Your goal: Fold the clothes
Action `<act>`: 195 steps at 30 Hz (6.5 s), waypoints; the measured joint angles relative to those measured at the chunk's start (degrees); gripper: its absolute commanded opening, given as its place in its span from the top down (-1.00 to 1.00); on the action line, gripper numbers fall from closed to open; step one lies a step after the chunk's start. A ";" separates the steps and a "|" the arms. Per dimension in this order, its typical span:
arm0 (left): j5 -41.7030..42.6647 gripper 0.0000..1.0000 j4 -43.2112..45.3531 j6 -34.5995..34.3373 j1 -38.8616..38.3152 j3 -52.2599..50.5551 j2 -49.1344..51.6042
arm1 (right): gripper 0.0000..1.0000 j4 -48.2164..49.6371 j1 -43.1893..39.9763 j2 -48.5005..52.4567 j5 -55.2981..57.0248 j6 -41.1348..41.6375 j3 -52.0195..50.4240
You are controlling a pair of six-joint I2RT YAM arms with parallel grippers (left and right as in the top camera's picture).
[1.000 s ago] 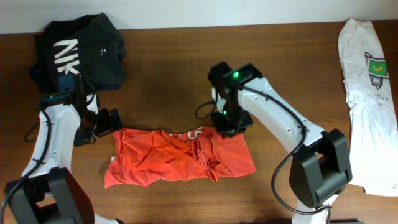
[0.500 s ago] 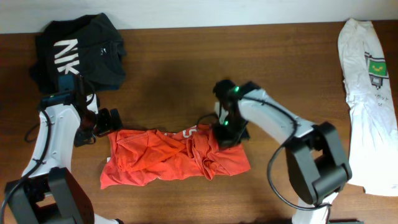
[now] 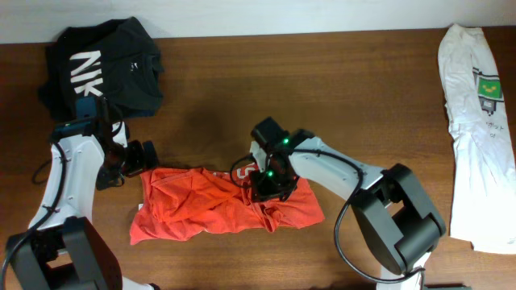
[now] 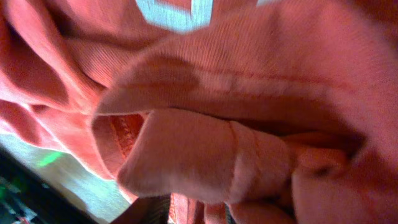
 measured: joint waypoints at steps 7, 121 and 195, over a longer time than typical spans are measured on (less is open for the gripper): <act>-0.02 -0.98 0.04 0.00 0.00 0.00 0.00 | -0.97 -25.68 -8.50 0.35 2.67 -2.51 18.99; 19.56 -0.55 11.04 -16.09 -65.79 5.20 5.44 | -0.97 -36.94 -43.50 -0.22 16.46 -5.40 31.43; 10.03 1.00 -1.60 -8.83 -69.11 12.57 12.66 | -0.97 -36.96 -43.50 -0.22 16.31 -5.35 31.43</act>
